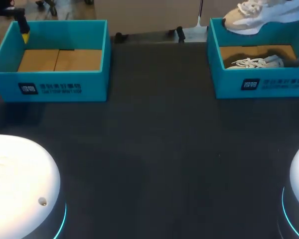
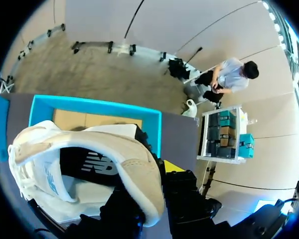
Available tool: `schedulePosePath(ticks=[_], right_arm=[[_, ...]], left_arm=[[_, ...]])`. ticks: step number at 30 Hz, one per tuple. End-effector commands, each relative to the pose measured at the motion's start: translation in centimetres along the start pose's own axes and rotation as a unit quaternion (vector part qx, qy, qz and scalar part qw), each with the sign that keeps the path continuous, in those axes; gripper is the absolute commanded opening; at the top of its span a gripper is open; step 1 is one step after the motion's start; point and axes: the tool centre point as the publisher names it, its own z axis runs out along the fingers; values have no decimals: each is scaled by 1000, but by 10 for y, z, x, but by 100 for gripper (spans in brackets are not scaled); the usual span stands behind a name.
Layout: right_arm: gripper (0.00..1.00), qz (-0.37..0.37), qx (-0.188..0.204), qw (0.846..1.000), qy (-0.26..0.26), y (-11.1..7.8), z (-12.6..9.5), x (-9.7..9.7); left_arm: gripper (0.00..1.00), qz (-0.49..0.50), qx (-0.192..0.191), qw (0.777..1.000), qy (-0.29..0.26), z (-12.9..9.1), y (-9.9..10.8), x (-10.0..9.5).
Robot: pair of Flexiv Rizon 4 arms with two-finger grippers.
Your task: Take the shoe out of the shoebox, open the shoe tongue, remove and reinsert the insole, then place the shoe into the shoebox
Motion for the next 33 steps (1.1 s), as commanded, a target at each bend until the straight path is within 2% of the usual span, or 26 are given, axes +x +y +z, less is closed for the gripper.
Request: schedulePosePath(ticks=[1,8,11,18,20,33], right_arm=[[0,1,-10,1000,-2,-8,-3,1],[0,1,-10,1000,-2,-8,-3,1],[0,29,1,999,-15,-13,13,6],[0,79,9,997,-5,-18,42,7],[0,96,15,995,-7,-20,44,6],[0,97,16,995,-5,-19,46,7]], left_arm=[[100,0,0,1000,-1,-1,1,0],[100,0,0,1000,-1,-1,1,0],[100,0,0,1000,-1,-1,1,0],[100,0,0,1000,-1,-1,1,0],[100,0,0,1000,-1,-1,1,0],[100,0,0,1000,-1,-1,1,0]])
